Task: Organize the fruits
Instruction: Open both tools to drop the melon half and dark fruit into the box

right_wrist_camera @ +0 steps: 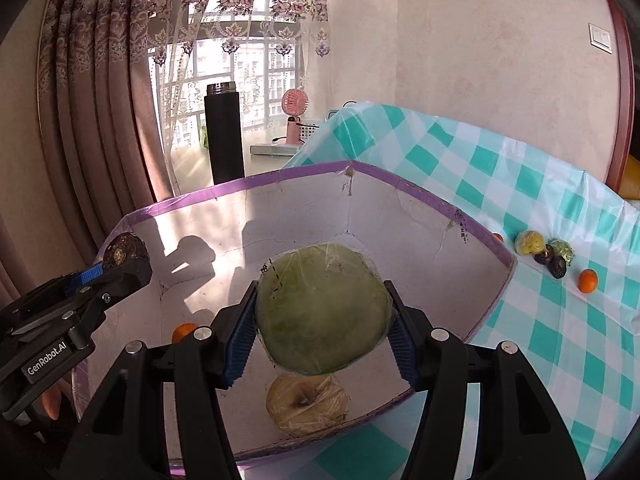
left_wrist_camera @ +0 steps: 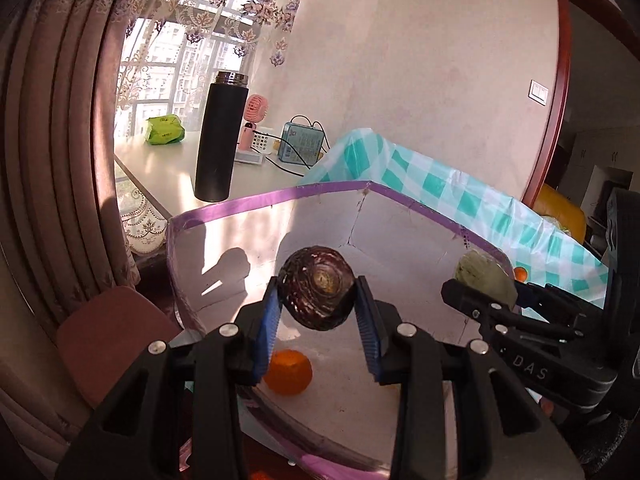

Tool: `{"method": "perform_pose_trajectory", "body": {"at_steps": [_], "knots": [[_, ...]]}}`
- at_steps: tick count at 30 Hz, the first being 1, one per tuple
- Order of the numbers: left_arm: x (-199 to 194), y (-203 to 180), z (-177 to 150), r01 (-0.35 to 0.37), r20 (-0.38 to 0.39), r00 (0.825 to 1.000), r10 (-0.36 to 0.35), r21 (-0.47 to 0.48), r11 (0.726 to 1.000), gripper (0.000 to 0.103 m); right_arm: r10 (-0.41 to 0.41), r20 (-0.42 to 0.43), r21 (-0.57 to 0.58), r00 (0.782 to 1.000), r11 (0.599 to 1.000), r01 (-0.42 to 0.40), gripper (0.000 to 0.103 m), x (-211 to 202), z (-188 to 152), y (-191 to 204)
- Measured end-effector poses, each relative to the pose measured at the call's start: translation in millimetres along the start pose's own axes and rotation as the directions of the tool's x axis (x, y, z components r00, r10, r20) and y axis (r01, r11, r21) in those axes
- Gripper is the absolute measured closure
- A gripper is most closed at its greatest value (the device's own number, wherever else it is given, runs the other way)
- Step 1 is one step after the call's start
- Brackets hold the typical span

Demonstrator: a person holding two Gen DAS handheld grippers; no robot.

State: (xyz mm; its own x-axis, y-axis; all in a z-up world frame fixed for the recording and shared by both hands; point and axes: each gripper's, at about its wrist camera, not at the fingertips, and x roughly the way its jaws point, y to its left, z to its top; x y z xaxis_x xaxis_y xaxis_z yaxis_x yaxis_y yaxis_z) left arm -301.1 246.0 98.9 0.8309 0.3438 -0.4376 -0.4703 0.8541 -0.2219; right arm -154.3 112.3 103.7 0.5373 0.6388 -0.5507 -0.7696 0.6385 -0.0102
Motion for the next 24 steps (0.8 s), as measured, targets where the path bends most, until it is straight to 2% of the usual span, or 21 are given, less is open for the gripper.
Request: {"method": "perform_pose_trajectory", "body": {"at_steps": [7, 11, 13, 14, 16, 18, 20, 22, 24], "knots": [[4.0, -13.9, -5.2, -0.053, 0.021, 0.998, 0.052, 0.086, 0.995, 0.066, -0.081, -0.024, -0.113, 0.996, 0.99, 0.078, 0.045, 10.9, -10.5, 12.1], [5.7, -18.3, -7.8, -0.073, 0.025, 0.997, 0.07, 0.12, 0.99, 0.064, -0.079, -0.019, -0.117, 0.997, 0.99, 0.076, 0.041, 9.3, -12.4, 11.4], [5.1, -19.8, -7.7, -0.046, 0.02, 0.999, 0.044, 0.119, 0.992, 0.053, -0.064, -0.022, -0.116, 0.998, 0.991, 0.061, 0.035, 8.9, -12.2, 11.8], [5.0, -21.2, -7.9, -0.041, 0.021, 0.999, 0.039, 0.12, 0.992, 0.05, -0.058, -0.021, -0.12, 0.998, 0.991, 0.055, 0.033, 8.6, -12.6, 13.0], [4.1, -24.6, -9.1, -0.07, 0.037, 0.997, 0.066, 0.13, 0.989, 0.036, -0.055, -0.016, -0.116, 0.998, 0.992, 0.053, 0.032, 7.0, -13.3, 13.1], [2.8, -22.4, -9.1, -0.071, 0.041, 0.997, 0.067, 0.115, 0.991, 0.028, -0.051, -0.016, -0.117, 0.999, 0.992, 0.049, 0.032, 6.0, -13.4, 12.9], [2.3, -20.3, -8.4, -0.063, 0.042, 0.997, 0.059, 0.106, 0.992, 0.028, -0.044, -0.012, -0.118, 0.999, 0.992, 0.042, 0.032, 4.7, -14.0, 12.9], [-0.8, -19.2, -7.1, -0.051, 0.053, 0.998, 0.046, 0.093, 0.994, 0.016, -0.047, 0.013, -0.118, 0.999, 0.992, 0.048, 0.029, 0.2, -14.2, 13.4], [-5.9, -19.0, -6.9, -0.034, 0.077, 0.997, 0.028, 0.076, 0.997, 0.011, -0.031, 0.043, -0.106, 0.999, 0.994, 0.035, 0.027, -6.5, -13.9, 11.8]]}}
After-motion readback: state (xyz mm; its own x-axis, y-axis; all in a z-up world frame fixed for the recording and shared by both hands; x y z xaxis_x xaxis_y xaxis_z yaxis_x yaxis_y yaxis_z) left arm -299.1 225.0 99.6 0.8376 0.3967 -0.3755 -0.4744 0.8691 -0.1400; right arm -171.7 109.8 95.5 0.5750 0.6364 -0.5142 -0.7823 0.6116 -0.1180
